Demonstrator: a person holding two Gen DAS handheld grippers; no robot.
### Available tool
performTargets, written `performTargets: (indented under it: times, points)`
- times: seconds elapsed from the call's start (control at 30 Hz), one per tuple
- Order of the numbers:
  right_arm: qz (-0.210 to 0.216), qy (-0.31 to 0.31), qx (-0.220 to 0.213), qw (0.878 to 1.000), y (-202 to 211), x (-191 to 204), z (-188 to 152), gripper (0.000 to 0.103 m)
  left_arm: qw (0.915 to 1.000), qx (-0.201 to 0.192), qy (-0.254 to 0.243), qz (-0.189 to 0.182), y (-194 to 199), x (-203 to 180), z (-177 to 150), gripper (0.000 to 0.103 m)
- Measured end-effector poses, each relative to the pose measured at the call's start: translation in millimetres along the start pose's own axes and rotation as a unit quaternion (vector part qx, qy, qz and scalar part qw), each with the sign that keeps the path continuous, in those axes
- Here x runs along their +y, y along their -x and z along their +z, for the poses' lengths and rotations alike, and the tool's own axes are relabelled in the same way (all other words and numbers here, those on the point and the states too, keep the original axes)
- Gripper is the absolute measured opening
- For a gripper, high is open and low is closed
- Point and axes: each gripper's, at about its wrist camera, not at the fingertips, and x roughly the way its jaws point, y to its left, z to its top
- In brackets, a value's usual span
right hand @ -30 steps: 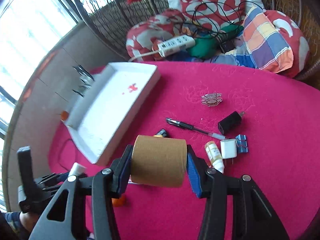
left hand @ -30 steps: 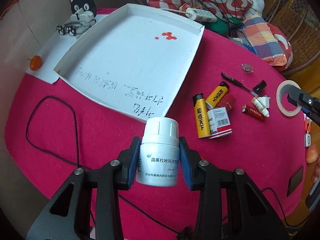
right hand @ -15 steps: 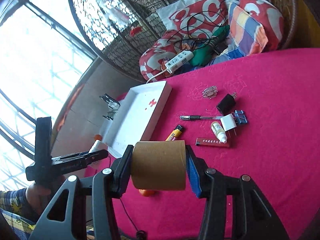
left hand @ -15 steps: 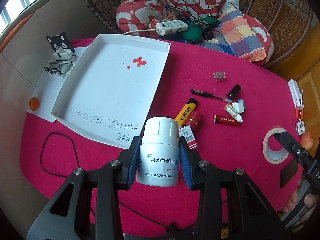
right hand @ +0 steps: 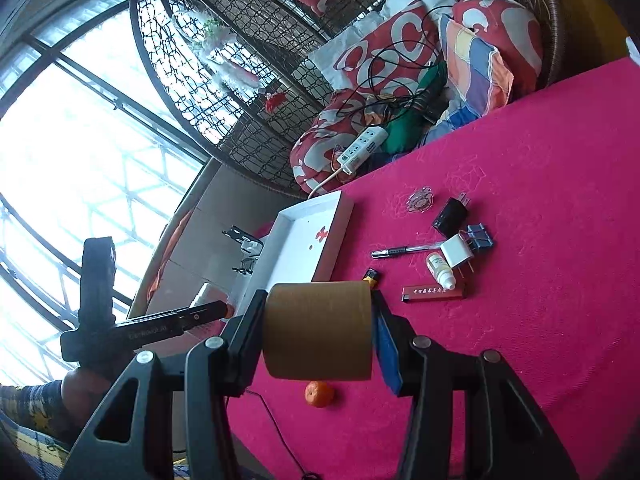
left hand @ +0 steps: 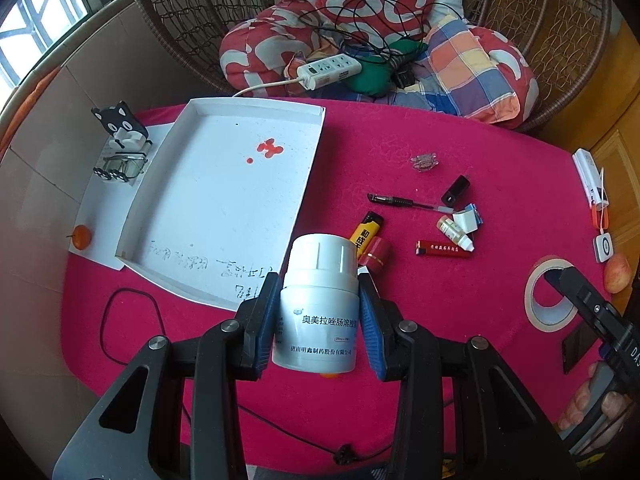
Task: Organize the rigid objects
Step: 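Carry bottle and tape into the white tray and open both tools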
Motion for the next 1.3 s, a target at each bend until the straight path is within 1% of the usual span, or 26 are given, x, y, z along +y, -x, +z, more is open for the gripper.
performTargets:
  times: [0.13,0.33,0.5,0.6,0.83,1.13,1.3]
  points:
    - [0.001,-0.005,-0.003,1.0,0,-1,1,0.049,1.0,-0.004,0.002,-0.007,-1,3,4,0.037]
    - [-0.014,-0.004,-0.01,1.0,-4,5,8,0.049,0.9994,-0.014,0.005,-0.03,-3,16,13,0.037]
    - [-0.039,0.018,-0.019,0.999,-10,25,21,0.049,0.9979,-0.031,0.014,-0.054,-4,38,23,0.037]
    - [-0.05,0.033,-0.024,0.998,-13,38,28,0.049,0.9968,-0.044,0.021,-0.063,-2,54,29,0.037]
    - [-0.07,0.064,-0.02,0.995,-30,69,42,0.049,0.9954,-0.062,0.034,-0.065,-2,91,36,0.037]
    - [-0.07,0.108,-0.006,0.992,-68,113,57,0.049,0.9912,-0.1,0.067,-0.056,9,150,46,0.037]
    - [-0.069,0.136,0.012,0.988,-97,136,62,0.049,0.9888,-0.109,0.083,-0.059,8,177,50,0.037]
